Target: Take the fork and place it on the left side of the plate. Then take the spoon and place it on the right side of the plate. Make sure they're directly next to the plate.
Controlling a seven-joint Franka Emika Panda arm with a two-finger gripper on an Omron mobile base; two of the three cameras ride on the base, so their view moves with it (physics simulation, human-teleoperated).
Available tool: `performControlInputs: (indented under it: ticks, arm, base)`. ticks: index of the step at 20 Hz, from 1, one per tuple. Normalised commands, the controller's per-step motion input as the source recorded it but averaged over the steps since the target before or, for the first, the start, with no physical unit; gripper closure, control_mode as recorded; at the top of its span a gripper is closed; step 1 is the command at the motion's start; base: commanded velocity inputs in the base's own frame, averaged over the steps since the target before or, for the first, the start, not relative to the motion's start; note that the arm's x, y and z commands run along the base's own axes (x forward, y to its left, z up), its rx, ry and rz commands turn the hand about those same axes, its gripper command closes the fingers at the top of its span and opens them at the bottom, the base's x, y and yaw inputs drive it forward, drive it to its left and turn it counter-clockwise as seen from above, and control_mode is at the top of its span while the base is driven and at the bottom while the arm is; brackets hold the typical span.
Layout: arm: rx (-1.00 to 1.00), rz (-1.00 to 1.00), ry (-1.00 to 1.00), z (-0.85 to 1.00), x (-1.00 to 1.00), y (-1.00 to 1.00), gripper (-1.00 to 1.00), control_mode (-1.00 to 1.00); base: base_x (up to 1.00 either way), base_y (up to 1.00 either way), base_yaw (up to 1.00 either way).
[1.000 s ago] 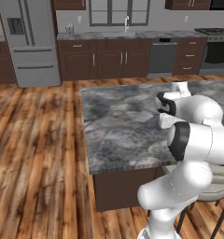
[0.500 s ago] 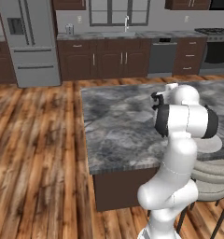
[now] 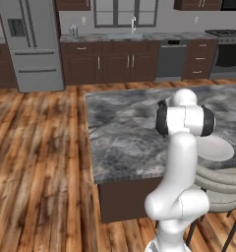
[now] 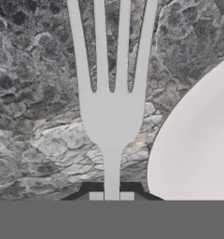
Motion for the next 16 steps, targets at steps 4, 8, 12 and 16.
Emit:
performControlInputs:
  ticks: [4, 8, 12, 16]
  arm:
    - [0.0, 0.0, 0.0, -0.36, 0.03, -0.03, 1.0, -1.0]
    - [0.0, 0.0, 0.0, -0.4, 0.0, 0.0, 1.0, -1.0]
    - [0.0, 0.0, 0.0, -0.41, 0.0, 0.0, 1.0, -1.0]
    - [0.0, 0.0, 0.0, -0.39, 0.0, 0.0, 1.0, -1.0]
  base:
    - [0.0, 0.0, 0.0]
    - [0.0, 0.0, 0.0]
    - [0.0, 0.0, 0.0]
    - [0.0, 0.0, 0.0]
